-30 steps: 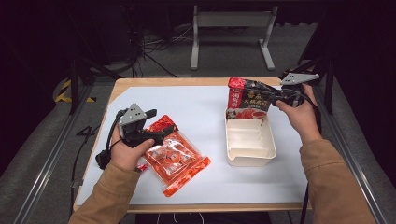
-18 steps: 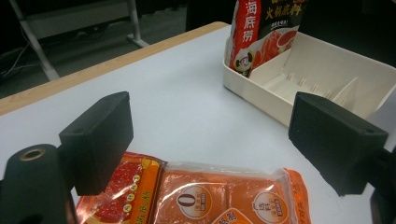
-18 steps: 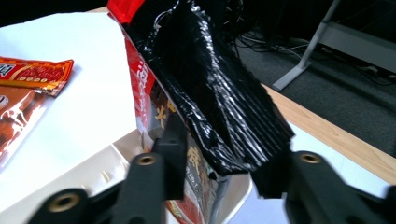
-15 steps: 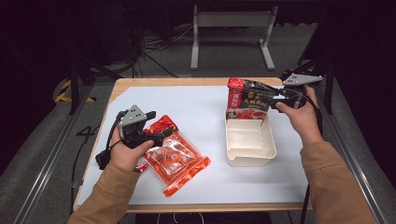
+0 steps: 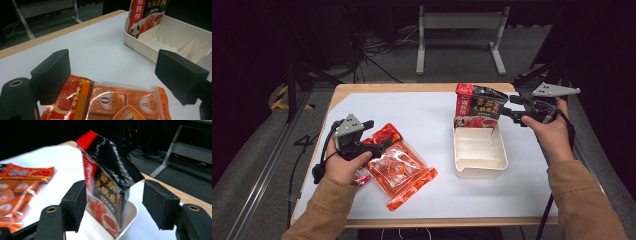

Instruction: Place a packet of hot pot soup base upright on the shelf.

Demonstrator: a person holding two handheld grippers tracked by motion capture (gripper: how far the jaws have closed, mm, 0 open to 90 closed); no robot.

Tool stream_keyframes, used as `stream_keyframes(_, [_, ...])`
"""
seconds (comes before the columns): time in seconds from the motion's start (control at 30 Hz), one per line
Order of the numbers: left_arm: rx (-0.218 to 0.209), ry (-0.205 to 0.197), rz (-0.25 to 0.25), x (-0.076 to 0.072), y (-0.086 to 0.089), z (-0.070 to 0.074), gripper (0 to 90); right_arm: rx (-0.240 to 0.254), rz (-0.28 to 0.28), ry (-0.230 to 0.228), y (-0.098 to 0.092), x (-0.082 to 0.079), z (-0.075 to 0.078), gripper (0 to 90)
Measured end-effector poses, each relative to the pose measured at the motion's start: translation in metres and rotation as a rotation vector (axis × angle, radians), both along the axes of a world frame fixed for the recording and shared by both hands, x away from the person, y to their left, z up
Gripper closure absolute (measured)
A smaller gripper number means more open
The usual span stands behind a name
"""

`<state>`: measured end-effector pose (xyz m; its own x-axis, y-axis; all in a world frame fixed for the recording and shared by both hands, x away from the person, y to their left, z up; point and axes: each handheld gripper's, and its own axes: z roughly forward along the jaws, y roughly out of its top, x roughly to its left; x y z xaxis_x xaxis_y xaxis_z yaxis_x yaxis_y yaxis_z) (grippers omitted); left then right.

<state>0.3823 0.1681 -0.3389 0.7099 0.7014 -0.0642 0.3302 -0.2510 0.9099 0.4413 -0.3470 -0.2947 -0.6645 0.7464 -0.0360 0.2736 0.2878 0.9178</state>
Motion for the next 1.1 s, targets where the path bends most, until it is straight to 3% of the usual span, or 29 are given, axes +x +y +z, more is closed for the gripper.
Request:
stream_keyframes(0.2, [0.007, 0.006, 0.004, -0.001, 0.006, -0.001, 13.6, 0.033, 0.013, -0.024, -0.005, -0.024, 0.0, 36.4])
stream_keyframes(0.4, [0.006, 0.021, 0.005, 0.0, 0.009, -0.001, 13.0, 0.04, 0.059, -0.036, 0.007, -0.048, -0.003, 36.4])
stream_keyframes(0.53, [-0.019, 0.043, 0.016, 0.004, 0.011, -0.003, 12.4, 0.028, 0.099, -0.034, 0.017, -0.062, -0.009, 36.3])
stream_keyframes(0.67, [-0.043, 0.025, 0.019, 0.005, 0.015, -0.003, 12.6, 0.062, 0.124, -0.057, 0.022, -0.074, -0.008, 37.1])
stream_keyframes(0.77, [-0.042, 0.025, 0.023, 0.006, 0.015, -0.003, 12.4, 0.075, 0.14, -0.055, 0.024, -0.078, -0.007, 37.0])
stream_keyframes(0.87, [-0.02, 0.022, 0.033, 0.007, 0.019, -0.002, 12.4, 0.054, 0.164, -0.04, 0.032, -0.084, -0.006, 37.0])
stream_keyframes(1.1, [-0.012, 0.042, 0.052, 0.01, 0.032, -0.001, 12.0, 0.037, 0.2, -0.035, 0.045, -0.088, -0.008, 37.0])
